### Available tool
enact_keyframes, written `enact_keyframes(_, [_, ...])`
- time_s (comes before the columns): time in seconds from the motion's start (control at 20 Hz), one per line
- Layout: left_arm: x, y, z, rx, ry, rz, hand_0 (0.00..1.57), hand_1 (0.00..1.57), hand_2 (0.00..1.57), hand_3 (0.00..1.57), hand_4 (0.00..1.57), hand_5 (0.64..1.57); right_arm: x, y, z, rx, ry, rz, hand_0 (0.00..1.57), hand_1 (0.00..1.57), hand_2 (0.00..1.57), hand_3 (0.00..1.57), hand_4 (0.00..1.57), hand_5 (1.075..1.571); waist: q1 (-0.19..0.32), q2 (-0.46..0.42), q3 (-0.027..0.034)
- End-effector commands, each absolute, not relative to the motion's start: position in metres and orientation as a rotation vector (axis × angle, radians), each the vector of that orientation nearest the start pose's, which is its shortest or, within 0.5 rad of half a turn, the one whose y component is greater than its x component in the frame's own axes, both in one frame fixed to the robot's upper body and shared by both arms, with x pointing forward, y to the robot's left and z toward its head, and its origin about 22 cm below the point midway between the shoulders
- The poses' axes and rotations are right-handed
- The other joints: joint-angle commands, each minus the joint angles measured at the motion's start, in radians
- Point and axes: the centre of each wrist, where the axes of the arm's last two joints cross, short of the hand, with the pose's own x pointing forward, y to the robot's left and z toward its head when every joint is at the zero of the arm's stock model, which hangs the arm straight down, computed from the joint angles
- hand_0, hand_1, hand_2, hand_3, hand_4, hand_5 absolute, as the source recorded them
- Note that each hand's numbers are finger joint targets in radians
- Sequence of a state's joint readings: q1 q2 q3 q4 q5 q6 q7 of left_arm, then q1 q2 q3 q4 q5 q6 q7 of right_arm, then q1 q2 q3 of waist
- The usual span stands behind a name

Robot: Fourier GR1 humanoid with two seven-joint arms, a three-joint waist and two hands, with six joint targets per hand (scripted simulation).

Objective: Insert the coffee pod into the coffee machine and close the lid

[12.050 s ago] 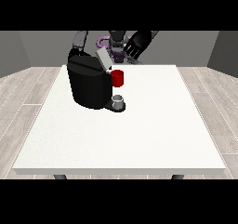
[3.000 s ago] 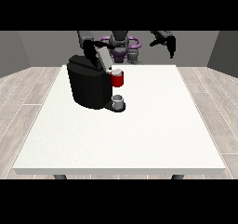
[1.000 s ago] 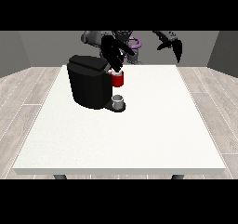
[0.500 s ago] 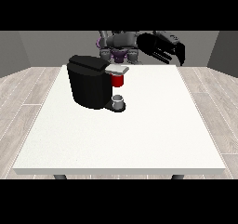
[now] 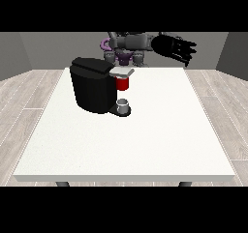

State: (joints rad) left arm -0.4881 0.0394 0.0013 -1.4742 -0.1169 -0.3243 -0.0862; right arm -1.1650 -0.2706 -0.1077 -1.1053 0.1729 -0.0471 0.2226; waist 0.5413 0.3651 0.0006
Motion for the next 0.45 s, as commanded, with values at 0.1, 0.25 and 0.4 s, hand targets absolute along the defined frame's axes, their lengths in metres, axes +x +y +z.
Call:
enact_keyframes(0.1, [0.325, 0.190, 0.087, -0.236, -1.876, -0.514, 0.00, 0.00, 0.00, 0.00, 0.27, 1.571, 0.416, -0.132, 0.244, -0.128, -2.056, 0.422, 0.00, 0.00, 0.00, 0.00, 0.00, 1.571, -0.071, -0.083, -0.0005])
enact_keyframes(0.25, [0.328, 0.226, 0.063, -0.192, -1.835, -0.441, 0.00, 0.00, 0.00, 0.00, 0.27, 1.571, 0.397, -0.081, 0.230, -0.016, -2.064, 0.480, 0.00, 0.00, 0.00, 0.00, 0.18, 1.571, -0.131, -0.124, -0.0014])
enact_keyframes(0.4, [0.315, 0.239, 0.048, -0.149, -1.813, -0.378, 0.00, 0.00, 0.00, 0.00, 0.27, 1.571, 0.392, -0.088, 0.179, 0.085, -2.019, 0.532, 0.00, 0.00, 0.00, 0.00, 0.26, 1.571, -0.219, -0.170, -0.0008])
